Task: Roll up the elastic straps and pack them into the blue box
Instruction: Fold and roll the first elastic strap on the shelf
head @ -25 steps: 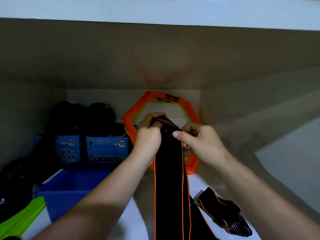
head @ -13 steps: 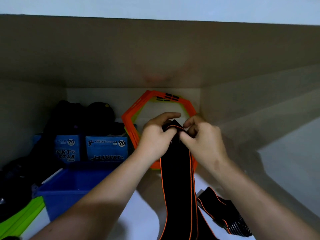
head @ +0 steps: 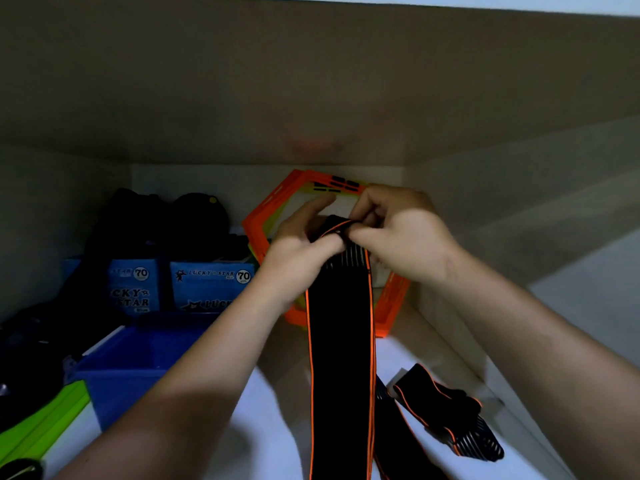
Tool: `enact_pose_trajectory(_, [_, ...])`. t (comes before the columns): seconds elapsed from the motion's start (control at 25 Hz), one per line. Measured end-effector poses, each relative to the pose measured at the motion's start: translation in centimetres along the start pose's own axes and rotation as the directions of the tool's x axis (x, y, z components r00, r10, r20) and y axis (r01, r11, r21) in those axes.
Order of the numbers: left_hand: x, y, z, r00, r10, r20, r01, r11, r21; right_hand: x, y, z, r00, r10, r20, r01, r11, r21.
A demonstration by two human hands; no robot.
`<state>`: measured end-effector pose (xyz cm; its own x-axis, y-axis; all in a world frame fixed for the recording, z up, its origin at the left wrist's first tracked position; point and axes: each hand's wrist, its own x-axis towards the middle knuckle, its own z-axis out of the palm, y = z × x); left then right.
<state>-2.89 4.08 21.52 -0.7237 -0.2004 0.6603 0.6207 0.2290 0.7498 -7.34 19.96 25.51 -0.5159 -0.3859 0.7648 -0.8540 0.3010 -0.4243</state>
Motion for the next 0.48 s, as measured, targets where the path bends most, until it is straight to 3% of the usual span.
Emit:
enact_pose_trajectory(0.04, [-0.5,-0.6,-0.7,0.979,-0.165,0.121,0.188,0.958,-0.217,0.2,-0.1,0.2,0.999,0.040,-0.010,-0.040,0.998,0.055])
enact_pose_trajectory(0.08, [-1.3,-1.1,-1.2,0.914,-0.295,0.278,0.382,0.855,-0.350,0.3,-0.2,0.3,0.997,0.073,-0.011,-0.072,0.994,0.087])
enact_pose_trajectory(0.12, [-2.2,-1.8,-1.5,0.845,-0.332,0.420,0.499,0.772,-0.394,0.3,-0.3,0.4,0.995,0.096,-0.009,-0.094,0.991,0.095])
enact_pose_trajectory(0.24, [-3.9,-4.0,-1.0,0.752,-0.180,0.634,0.538,0.723,-0.434,0.7,-0.3,0.3,0.993,0.115,-0.021,-0.114,0.992,0.052])
enact_pose_trajectory(0.36, [-5.2,-5.9,0.1,0.737,-0.168,0.655,0.538,0.733,-0.416,1.3,0.2,-0.2,0.989,0.135,-0.062,-0.134,0.991,0.017])
enact_pose_trajectory(0.48, [-8.3,-8.3,0.7,0.716,-0.204,0.668,0.598,0.673,-0.435,2.2,0.7,-0.5,0.984,0.124,-0.125,-0.122,0.992,0.017])
